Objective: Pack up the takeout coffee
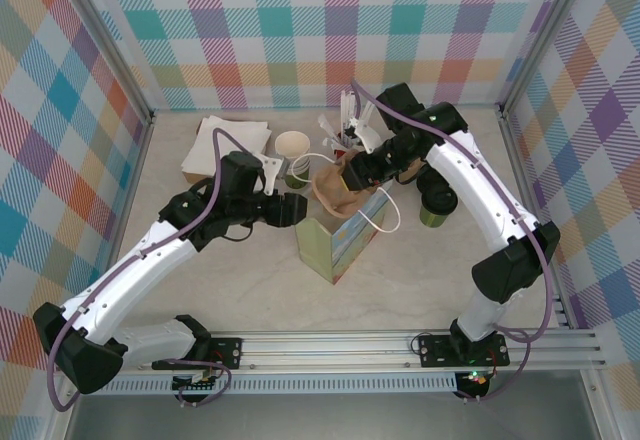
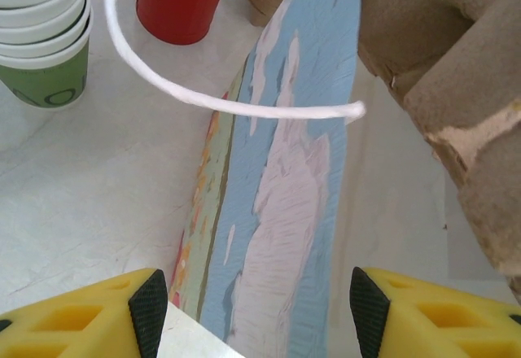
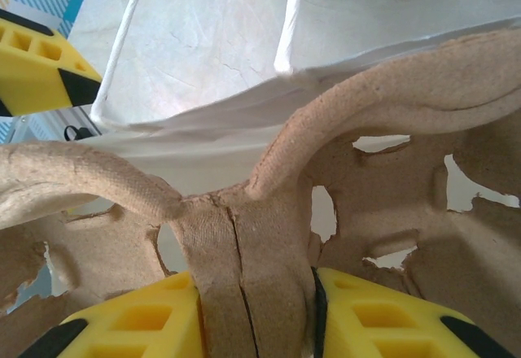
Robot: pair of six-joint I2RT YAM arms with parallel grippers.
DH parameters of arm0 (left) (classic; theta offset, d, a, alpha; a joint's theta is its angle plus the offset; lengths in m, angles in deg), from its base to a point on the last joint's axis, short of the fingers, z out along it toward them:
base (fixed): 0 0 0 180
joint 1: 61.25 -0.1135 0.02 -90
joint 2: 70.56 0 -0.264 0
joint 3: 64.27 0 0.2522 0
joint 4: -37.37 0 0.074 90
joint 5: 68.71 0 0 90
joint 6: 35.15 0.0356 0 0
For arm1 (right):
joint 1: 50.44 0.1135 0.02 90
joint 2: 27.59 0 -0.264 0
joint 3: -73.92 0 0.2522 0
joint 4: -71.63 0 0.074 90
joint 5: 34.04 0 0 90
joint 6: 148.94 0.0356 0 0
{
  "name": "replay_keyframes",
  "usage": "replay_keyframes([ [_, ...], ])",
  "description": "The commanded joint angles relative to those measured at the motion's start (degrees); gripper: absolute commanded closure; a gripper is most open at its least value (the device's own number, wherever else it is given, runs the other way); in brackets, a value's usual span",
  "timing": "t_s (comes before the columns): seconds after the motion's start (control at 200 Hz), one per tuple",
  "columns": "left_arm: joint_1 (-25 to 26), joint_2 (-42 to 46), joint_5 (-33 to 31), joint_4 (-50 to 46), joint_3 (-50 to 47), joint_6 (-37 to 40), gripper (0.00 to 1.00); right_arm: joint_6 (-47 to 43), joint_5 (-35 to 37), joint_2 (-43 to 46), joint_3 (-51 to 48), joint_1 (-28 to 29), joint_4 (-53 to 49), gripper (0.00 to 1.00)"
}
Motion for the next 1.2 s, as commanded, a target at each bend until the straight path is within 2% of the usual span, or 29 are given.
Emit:
replay_keyframes([
  [0.0,0.5,1.5,1.3,-1.6,-0.9,0.0,0.37,0.4,1.7,-0.4,0.0,-0.2,-1.2,0.65],
  [0.67,0.6,1.4,5.1,0.2,-2.1,1.0,0.37,1.3,7.2,-0.4,-3.1,0.8,-0.7,0.66],
  [0.985,0.5,1.2,3.1,0.3,-1.7,0.3,0.36,-0.4,13.8,-0.6,-3.0,2.9,-2.5,0.66],
  [1.195,0.6,0.7,-0.5,-0.1,-1.0,-1.1,0.33,-1.1,16.8,-0.2,-3.4,4.6,-2.7,0.66],
])
